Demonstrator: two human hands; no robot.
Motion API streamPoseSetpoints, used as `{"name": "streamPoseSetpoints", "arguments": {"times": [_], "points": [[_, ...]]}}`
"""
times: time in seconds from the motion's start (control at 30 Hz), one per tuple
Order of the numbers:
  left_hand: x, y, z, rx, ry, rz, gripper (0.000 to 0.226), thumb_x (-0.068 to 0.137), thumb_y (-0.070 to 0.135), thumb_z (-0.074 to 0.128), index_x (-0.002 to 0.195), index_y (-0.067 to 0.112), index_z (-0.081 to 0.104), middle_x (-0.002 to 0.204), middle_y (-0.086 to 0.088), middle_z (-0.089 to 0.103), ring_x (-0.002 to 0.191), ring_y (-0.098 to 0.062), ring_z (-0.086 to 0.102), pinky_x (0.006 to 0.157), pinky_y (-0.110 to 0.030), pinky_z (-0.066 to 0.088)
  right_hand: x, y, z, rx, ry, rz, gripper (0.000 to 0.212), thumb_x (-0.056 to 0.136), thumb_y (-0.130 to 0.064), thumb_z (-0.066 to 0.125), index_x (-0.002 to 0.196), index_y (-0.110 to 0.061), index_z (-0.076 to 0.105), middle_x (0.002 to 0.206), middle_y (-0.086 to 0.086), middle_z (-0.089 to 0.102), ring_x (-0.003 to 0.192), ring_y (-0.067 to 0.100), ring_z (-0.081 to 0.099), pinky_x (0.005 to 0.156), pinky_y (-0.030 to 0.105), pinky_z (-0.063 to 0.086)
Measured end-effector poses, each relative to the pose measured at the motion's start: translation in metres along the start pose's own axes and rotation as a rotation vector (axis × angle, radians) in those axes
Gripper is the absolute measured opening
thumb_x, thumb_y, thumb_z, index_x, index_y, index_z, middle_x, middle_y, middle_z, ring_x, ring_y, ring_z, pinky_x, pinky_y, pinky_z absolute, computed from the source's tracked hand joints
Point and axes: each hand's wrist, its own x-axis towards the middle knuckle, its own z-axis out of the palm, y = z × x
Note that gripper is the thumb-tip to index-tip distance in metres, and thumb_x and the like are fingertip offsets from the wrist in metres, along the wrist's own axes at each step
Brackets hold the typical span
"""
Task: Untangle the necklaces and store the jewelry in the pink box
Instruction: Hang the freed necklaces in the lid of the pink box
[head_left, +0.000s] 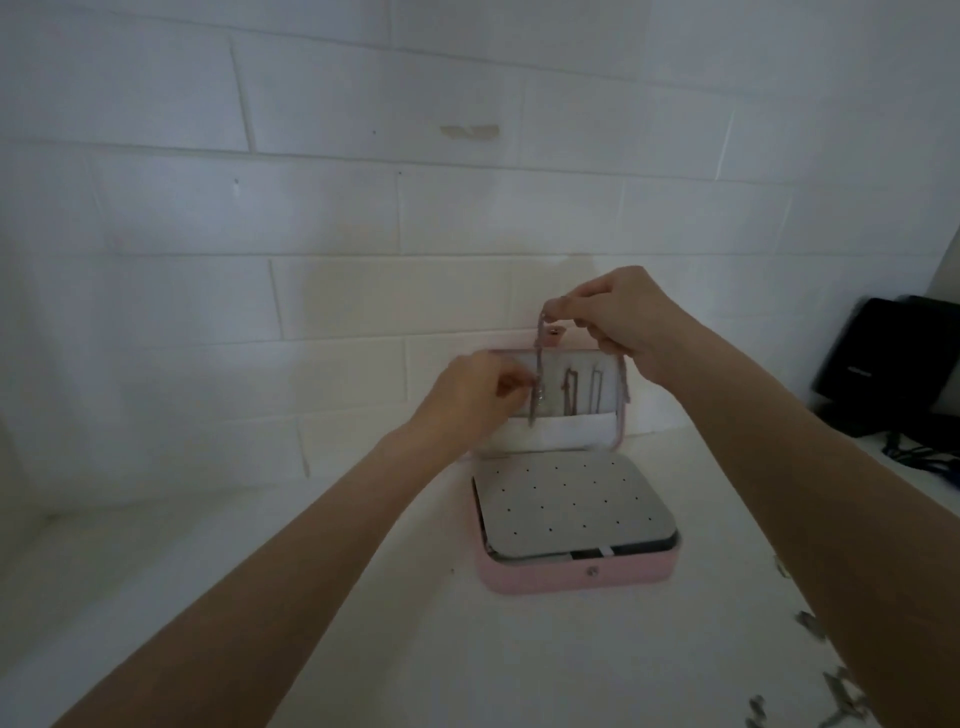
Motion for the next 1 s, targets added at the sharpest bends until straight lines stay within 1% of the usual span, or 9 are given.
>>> {"name": "streamPoseSetpoints", "arguments": {"times": [0.1,0.2,0.27,0.4,0.53,0.73,0.8,0.9,1.0], "points": [[-0.006,-0.008,0.012,0.264,-0.005,0.053,0.027,0.093,0.008,0.047,0.111,0.011,0.067,0.112,-0.005,0.067,0.102,-0.022,0.060,0.086,-0.024,0.040,0.005,0.001,0.000,-0.019,-0.003,0.025,0.019,0.077,-0.017,0.074,0.089,-0.003,0.071,0.066,0.002,0.048,0.051,0.013,0.033,0.041,0.019,0.026],[-0.009,-0.013,0.021,0.374,-0.039,0.081,0.027,0.091,0.005,0.045,0.107,0.008,0.067,0.111,-0.010,0.065,0.103,-0.026,0.058,0.084,-0.029,0.040,0.009,0.001,-0.001,-0.018,-0.004,0.031,0.015,0.078,-0.014,0.072,0.087,-0.001,0.070,0.064,0.003,0.045,0.050,0.012,0.031,0.042,0.019,0.023],[-0.008,-0.013,0.024,0.409,-0.059,0.093,0.025,0.089,0.005,0.047,0.106,0.004,0.065,0.112,-0.013,0.061,0.105,-0.029,0.055,0.086,-0.032,0.041,0.011,0.002,-0.002,-0.017,0.006,0.035,0.013,0.078,-0.013,0.072,0.085,-0.002,0.070,0.063,0.003,0.043,0.050,0.013,0.029,0.041,0.019,0.022],[-0.009,-0.011,0.027,0.360,-0.057,0.062,0.023,0.090,0.008,0.051,0.107,0.007,0.067,0.117,-0.011,0.057,0.107,-0.027,0.054,0.084,-0.025,0.035,0.015,0.005,-0.001,0.001,0.022,0.043,0.018,0.077,-0.011,0.073,0.089,0.002,0.070,0.062,0.004,0.044,0.049,0.013,0.029,0.040,0.020,0.021],[-0.011,-0.010,0.028,0.278,-0.019,0.057,0.021,0.089,0.008,0.054,0.102,0.010,0.070,0.111,-0.009,0.059,0.104,-0.024,0.056,0.078,-0.020,0.034,0.018,0.005,0.001,0.035,0.024,0.034,0.021,0.077,-0.010,0.073,0.092,0.004,0.069,0.063,0.004,0.044,0.048,0.013,0.030,0.035,0.017,0.021],[-0.011,-0.012,0.030,0.253,0.012,0.077,0.020,0.090,0.009,0.054,0.104,0.009,0.069,0.112,-0.007,0.061,0.102,-0.020,0.055,0.072,-0.010,0.027,0.019,0.006,0.010,0.022,0.016,0.043,0.018,0.076,-0.013,0.074,0.088,-0.001,0.069,0.063,0.003,0.047,0.048,0.013,0.033,0.037,0.018,0.024],[-0.012,-0.013,0.031,0.251,0.019,0.082,0.020,0.090,0.009,0.054,0.104,0.008,0.069,0.111,-0.007,0.060,0.102,-0.020,0.055,0.072,-0.009,0.027,0.018,0.004,0.012,0.019,0.014,0.032,0.021,0.075,-0.015,0.074,0.090,0.000,0.071,0.064,0.002,0.048,0.049,0.012,0.036,0.040,0.019,0.027],[-0.012,-0.014,0.032,0.255,0.033,0.080,0.018,0.089,0.009,0.054,0.100,0.007,0.068,0.108,-0.007,0.059,0.099,-0.021,0.056,0.072,-0.012,0.028,0.017,-0.002,0.014,0.037,-0.005,0.007,0.020,0.077,-0.014,0.073,0.090,0.000,0.071,0.062,0.000,0.048,0.045,0.007,0.036,0.035,0.015,0.025],[-0.013,-0.015,0.033,0.270,0.039,0.074,0.017,0.089,0.009,0.053,0.098,0.006,0.067,0.105,-0.007,0.058,0.097,-0.021,0.055,0.070,-0.014,0.029,0.016,-0.006,0.014,0.034,-0.021,-0.022,0.020,0.078,-0.014,0.073,0.091,0.000,0.071,0.062,-0.002,0.048,0.048,0.007,0.037,0.034,0.013,0.026]]}}
